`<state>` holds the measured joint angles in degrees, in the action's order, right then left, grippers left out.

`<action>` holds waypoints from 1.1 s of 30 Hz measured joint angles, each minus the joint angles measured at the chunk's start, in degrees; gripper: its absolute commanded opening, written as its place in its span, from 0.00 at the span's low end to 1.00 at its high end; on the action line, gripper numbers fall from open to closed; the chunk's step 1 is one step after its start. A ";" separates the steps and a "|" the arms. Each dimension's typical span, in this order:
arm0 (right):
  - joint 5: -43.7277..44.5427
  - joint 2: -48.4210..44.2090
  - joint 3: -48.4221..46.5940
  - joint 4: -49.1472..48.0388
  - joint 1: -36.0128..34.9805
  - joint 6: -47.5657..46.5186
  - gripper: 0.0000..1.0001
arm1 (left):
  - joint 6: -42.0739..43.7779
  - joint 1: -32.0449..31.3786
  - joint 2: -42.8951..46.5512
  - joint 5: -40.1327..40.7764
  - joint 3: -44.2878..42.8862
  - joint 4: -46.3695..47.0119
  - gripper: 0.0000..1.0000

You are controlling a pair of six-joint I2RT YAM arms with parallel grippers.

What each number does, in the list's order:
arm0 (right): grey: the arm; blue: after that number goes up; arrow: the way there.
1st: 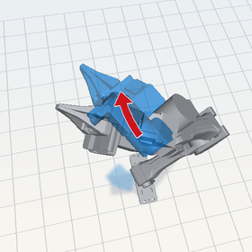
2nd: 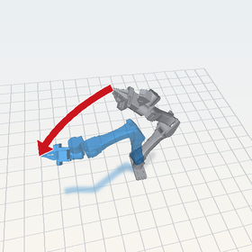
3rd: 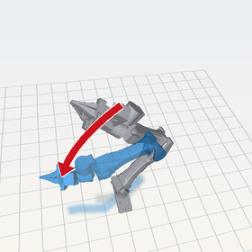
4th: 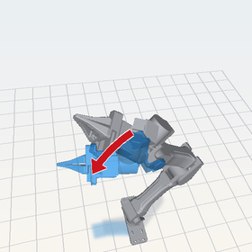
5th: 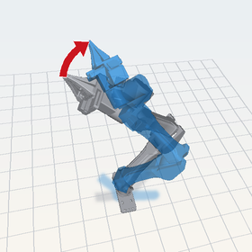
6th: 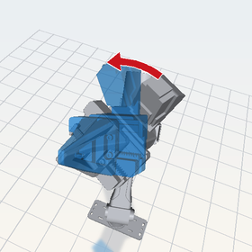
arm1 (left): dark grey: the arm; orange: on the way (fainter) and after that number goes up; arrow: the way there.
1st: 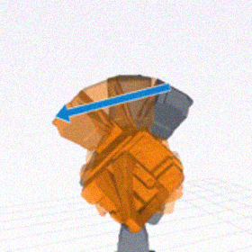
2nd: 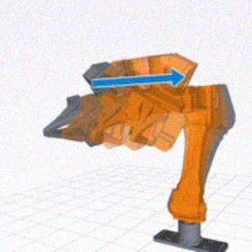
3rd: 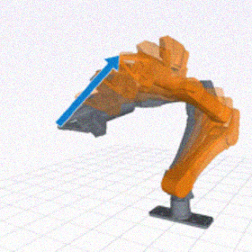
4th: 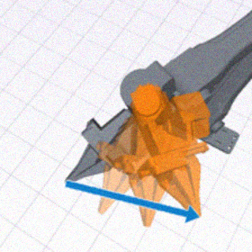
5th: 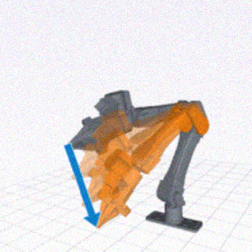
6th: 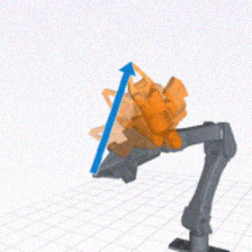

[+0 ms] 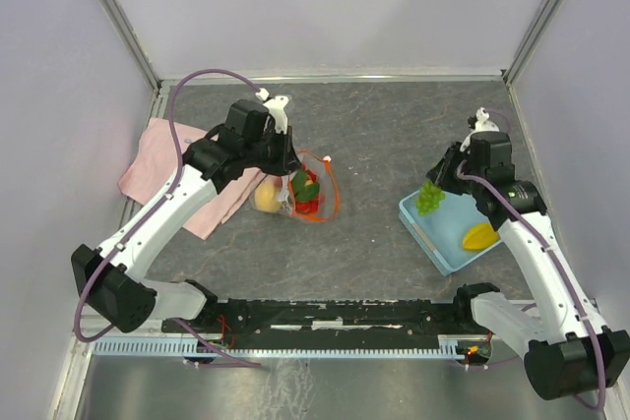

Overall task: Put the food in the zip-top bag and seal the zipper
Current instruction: Place the fake fruit in the zipper food storage bag.

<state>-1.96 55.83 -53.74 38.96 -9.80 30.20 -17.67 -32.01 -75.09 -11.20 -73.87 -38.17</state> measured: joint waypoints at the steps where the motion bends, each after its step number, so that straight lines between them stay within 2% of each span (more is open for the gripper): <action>1: -0.90 -0.35 -0.55 -0.96 -0.33 0.17 0.17 | 0.00 0.00 -0.15 -0.02 -0.20 0.00 0.03; 7: -6.36 -1.07 -0.66 -11.47 -5.01 3.76 0.17 | 0.00 0.00 -0.68 -0.04 -1.09 0.04 0.03; 12: -8.35 1.60 0.07 -22.73 -12.24 7.32 0.17 | -0.02 0.00 -1.27 -0.02 -1.86 -0.04 0.03; 23: -8.44 11.61 2.67 -48.76 -21.77 17.38 0.15 | -0.11 0.00 -2.01 -1.77 -2.40 0.04 0.03; 33: -6.58 20.06 3.50 -63.87 -29.14 23.85 0.15 | -2.08 0.02 -2.08 -2.47 -2.40 1.16 0.03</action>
<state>-8.54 75.90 -50.24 -24.91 -38.94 54.04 -19.75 -31.99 -77.17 -13.67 -76.27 -37.01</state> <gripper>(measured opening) 0.270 0.043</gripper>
